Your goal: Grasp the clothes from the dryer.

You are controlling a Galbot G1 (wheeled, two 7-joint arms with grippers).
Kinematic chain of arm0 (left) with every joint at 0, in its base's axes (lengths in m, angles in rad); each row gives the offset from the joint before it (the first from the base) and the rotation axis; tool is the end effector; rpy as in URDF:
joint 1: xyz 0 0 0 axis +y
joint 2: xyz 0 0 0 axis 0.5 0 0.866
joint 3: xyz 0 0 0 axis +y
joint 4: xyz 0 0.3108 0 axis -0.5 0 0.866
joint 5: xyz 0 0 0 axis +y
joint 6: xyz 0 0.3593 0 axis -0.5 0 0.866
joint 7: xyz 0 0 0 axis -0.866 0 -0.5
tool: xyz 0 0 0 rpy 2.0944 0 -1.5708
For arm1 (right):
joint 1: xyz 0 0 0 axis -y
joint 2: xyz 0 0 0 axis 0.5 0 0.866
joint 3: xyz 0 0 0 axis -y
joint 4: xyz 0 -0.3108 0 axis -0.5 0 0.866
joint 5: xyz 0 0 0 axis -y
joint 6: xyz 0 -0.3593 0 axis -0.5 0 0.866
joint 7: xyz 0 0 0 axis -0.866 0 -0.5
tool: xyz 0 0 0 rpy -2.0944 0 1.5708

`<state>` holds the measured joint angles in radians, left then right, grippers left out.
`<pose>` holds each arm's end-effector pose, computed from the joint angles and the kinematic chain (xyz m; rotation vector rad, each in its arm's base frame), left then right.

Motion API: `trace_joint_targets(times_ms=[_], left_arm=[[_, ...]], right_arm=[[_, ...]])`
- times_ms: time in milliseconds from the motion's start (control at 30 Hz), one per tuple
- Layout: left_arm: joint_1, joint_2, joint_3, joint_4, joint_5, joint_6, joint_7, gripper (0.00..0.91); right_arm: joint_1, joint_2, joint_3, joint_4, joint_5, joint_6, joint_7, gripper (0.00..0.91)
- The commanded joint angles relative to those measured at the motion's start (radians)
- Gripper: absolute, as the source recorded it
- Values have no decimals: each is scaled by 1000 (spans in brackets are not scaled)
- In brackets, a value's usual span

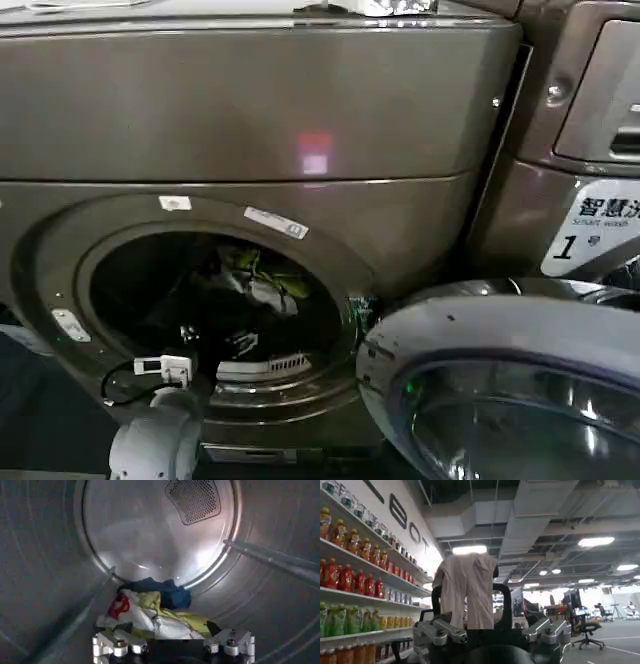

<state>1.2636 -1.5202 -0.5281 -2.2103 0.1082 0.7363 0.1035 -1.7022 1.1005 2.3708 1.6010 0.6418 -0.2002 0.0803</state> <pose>0.2609 0.0062 -0.1558 -0.0590 -2.8176 -0.1787 -0.1452 -0.4439 -0.0282 1.9962 2.0111 -0.3092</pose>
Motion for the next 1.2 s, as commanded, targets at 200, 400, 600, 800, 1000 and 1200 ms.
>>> trace_joint_targets(times_ms=[200,400,600,800,1000,1200], left_arm=[[-5,-1,3,8,5,49,-5,907],[-58,1,8,50,-4,28,-45,907],[-172,12,6,182,22,-25,-58,907],[-333,20,-16,394,48,-130,-56,907],[-542,27,-28,606,78,-202,-46,907],[-657,21,-27,795,66,-250,-37,907]], right_arm=[[-2,8,-10,2,-33,14,0,907],[2,7,-14,2,-37,25,-3,907],[6,9,-25,8,-35,29,-3,907],[17,6,-35,12,-36,30,-4,907],[19,2,-40,8,-37,37,-7,907],[28,2,-55,10,-38,39,-7,907]])
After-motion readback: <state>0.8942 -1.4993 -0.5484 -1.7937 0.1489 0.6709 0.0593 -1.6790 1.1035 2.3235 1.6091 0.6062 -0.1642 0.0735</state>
